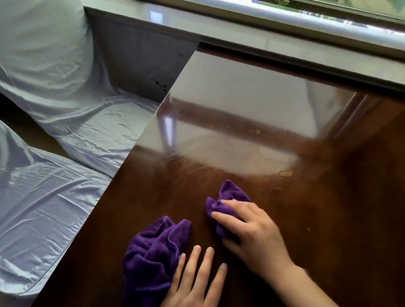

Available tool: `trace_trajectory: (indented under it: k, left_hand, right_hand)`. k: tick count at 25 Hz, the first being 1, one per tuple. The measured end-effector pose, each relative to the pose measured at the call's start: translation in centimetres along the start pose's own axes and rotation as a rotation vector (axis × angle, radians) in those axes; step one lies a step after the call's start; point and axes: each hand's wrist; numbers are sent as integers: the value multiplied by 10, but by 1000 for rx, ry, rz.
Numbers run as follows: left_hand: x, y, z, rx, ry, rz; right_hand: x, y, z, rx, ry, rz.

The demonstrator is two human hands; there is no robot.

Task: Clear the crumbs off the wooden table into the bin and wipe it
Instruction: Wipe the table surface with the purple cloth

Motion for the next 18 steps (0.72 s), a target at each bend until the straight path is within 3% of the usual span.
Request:
trace_trajectory:
  k: [1, 2, 5, 7, 9, 11, 15, 16, 18]
  left_hand:
    - [0, 0, 0, -1, 10, -13]
    - [-1, 0, 0, 5, 12, -21]
    - [2, 3, 1, 17, -9, -24]
    - [4, 6, 0, 29, -31, -9]
    - [8, 8, -2, 33, -48, 10]
    - [9, 8, 0, 35, -58, 51]
    - [6, 3, 1, -13, -41, 125]
    - [3, 0, 2, -26, -22, 136]
    - [-3, -4, 3, -57, 36, 162]
  right_hand:
    - [5, 23, -5, 14, 26, -38]
    - [11, 50, -4, -100, 80, -70]
    - [20, 112, 23, -705, 163, -81]
    - [8, 107, 49, -855, 184, -55]
    - [1, 69, 76, -804, 219, 61]
    - [-9, 12, 99, -617, 209, 195]
    - [-23, -63, 118, 119, 35, 200]
    - [-25, -47, 129, 158, 35, 155]
    - [-25, -2, 154, -100, 61, 88]
Point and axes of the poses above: each hand's wrist, its own z-axis towards the middle knuckle, its own x-axis out of the back of the hand, y = z × x, and after that the axes turned 13 degrees about -z, right-handed
